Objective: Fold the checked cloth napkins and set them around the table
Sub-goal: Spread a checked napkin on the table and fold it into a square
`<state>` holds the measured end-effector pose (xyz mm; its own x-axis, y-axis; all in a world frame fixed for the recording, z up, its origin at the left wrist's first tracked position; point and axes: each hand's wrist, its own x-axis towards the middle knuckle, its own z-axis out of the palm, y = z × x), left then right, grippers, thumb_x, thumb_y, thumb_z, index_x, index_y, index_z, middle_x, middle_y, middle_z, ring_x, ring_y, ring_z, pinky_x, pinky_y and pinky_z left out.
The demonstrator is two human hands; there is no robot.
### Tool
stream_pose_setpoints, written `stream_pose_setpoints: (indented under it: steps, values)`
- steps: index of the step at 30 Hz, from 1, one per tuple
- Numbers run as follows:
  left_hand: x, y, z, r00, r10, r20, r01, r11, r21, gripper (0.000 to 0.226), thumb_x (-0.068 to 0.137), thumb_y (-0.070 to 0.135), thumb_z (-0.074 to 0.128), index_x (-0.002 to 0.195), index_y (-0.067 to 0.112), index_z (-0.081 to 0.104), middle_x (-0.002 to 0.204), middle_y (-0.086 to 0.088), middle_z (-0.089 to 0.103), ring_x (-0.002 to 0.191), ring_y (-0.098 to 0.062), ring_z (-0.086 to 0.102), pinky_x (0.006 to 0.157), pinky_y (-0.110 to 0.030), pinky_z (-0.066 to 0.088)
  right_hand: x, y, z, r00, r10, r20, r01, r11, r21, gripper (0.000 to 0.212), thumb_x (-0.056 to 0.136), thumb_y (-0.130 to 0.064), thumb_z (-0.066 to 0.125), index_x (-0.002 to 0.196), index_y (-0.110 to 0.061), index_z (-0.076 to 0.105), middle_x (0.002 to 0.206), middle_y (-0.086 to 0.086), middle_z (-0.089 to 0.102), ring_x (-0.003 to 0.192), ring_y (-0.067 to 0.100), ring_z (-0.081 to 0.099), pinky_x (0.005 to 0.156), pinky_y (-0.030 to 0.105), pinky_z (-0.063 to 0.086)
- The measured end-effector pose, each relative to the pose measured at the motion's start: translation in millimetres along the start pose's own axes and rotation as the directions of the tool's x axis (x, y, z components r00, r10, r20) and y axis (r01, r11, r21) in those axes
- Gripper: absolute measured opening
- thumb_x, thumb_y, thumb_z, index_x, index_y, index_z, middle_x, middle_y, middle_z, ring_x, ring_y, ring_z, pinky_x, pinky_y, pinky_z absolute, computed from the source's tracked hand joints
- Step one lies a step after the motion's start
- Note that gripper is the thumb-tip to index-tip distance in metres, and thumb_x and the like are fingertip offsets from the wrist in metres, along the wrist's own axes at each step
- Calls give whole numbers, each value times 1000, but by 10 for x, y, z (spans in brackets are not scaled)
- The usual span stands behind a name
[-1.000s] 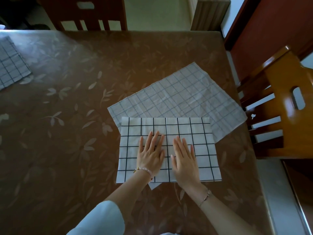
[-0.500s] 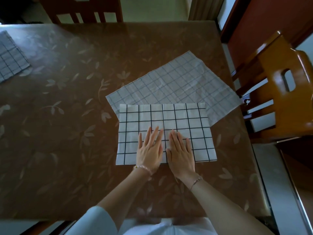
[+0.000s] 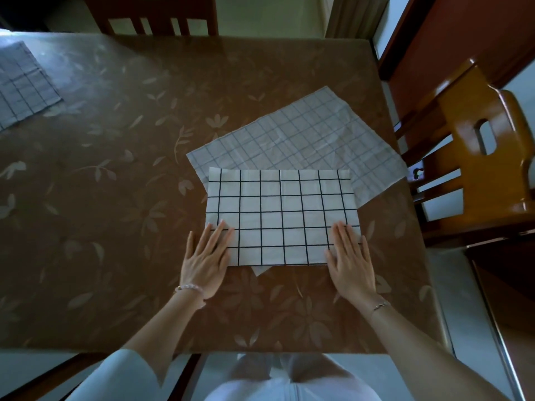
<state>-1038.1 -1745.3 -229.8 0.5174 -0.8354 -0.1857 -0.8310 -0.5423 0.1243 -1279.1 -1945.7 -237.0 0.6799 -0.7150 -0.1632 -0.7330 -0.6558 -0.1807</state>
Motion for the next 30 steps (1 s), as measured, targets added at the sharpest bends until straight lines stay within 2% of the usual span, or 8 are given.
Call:
stream_pose_setpoints:
  steps: [4,6,8,11,15,19,23,30]
  values:
    - [-34,-82,-60,997,-27,77,25,999,20,57,85,49,-11,142,40,-12,151,17,-15,140,-14,-19,111,-47,-18,-57,104,-56,999,-5,38,4,1000,31,64,90,-52,-4,147,-22,-7,155,-7,-12,141,9,-18,116,34,-8]
    - [-43,-7,-111,998,-41,47,42,999,-15,61,86,48,-5,145,35,-5,153,13,-8,141,-16,-15,112,-48,-15,-76,88,-100,999,-5,34,2,997,83,64,90,-52,-2,147,-24,-2,155,-8,-9,141,10,-17,116,36,-8]
    - [-65,142,-165,999,-25,-37,23,998,-66,62,89,46,10,147,27,18,154,8,14,143,-17,4,115,-48,-2,-109,45,-152,999,-42,-3,42,992,120,63,91,-52,8,147,-23,10,154,-8,1,144,12,-8,117,39,-2]
    - [-103,452,-153,987,98,-126,-114,985,-126,50,90,41,31,133,21,46,139,2,46,131,-18,40,110,-47,27,-202,-40,-191,978,-188,-89,197,976,96,58,88,-44,34,140,-18,37,146,-4,36,139,18,27,114,47,20]
    - [-90,782,-87,968,209,-142,-229,963,-141,38,83,30,59,119,19,56,123,2,58,114,-17,54,100,-40,42,-255,-100,-157,953,-270,-139,278,960,39,44,78,-28,65,120,-16,56,118,-2,57,113,18,54,102,40,41]
    - [-53,890,-114,958,224,-178,-245,964,-104,35,71,25,72,104,18,63,107,3,63,99,-17,61,86,-35,49,-227,-90,-173,942,-290,-172,293,956,-5,38,74,-23,72,109,-15,62,108,-1,60,102,18,58,91,36,48]
    - [-25,937,-141,956,242,-167,-249,968,-18,25,71,19,70,95,16,65,100,1,62,90,-19,60,79,-35,52,-178,-94,-217,914,-346,-213,340,938,-67,35,69,-16,75,102,-15,63,100,-1,60,95,18,59,81,34,52]
    - [-18,1008,-135,967,220,-127,-214,975,53,34,68,-1,68,100,10,62,103,-6,59,91,-24,59,77,-38,54,-124,-139,-203,912,-332,-240,318,943,-96,33,64,-7,74,94,-17,65,94,-1,60,86,18,58,70,32,51]
